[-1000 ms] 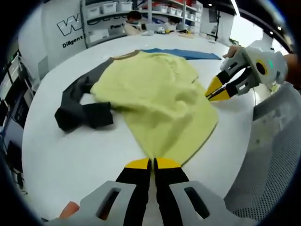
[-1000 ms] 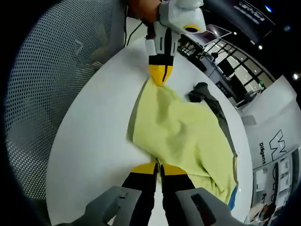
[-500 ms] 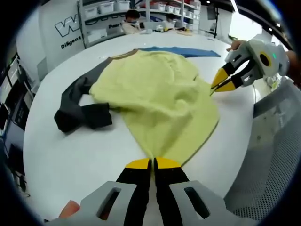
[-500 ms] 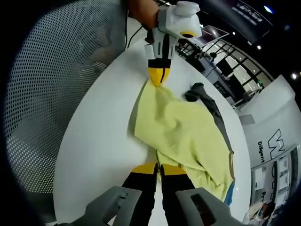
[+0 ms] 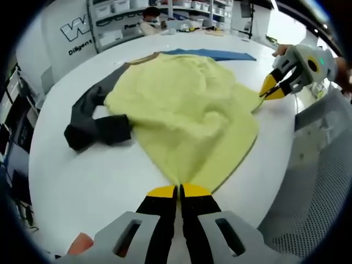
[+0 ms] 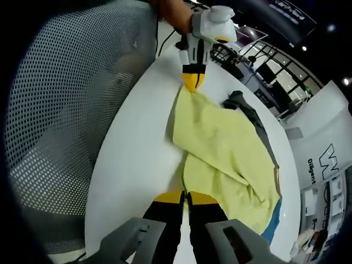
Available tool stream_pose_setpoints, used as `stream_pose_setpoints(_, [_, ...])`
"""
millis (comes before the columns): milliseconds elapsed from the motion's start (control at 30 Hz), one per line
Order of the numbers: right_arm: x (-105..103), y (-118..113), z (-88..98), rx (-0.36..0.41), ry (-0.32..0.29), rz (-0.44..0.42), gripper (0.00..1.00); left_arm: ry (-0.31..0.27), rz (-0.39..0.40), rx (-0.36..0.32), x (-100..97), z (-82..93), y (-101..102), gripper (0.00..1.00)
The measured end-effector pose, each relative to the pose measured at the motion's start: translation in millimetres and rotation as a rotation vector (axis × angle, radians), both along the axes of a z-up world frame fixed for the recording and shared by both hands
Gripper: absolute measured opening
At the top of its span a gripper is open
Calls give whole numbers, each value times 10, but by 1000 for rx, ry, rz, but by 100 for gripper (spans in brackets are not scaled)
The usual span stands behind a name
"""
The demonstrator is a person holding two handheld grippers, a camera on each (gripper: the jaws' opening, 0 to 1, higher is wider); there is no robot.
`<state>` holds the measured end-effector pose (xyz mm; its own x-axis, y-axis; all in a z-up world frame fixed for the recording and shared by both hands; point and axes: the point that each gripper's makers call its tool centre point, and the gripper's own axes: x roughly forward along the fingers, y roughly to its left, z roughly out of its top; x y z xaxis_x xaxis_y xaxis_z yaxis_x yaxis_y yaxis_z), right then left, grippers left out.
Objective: Fold the garment on the visible template until the final outline fits inside the template.
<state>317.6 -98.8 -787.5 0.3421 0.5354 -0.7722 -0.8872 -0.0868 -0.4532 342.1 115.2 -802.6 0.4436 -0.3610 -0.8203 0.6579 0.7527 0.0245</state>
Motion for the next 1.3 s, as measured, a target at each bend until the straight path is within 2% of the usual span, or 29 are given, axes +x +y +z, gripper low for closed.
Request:
stream_pose_setpoints(400, [-132,-279,-79,-51,55,-23,0,23,-29,31,-77,-1,46,0])
stream_pose_setpoints(567, [-204,-415,-145,-93,108,-22,0,30,-43,43,-109,-1,64,0])
stream_pose_setpoints(1000, [-250,-725,-203,-165,181,-42,0,44,-61,70,-175,-5,153,0])
stream_pose_setpoints(1300, [-309,-1005,-217,-296,263,-32,0,48,-66,77,-179,-8,181,0])
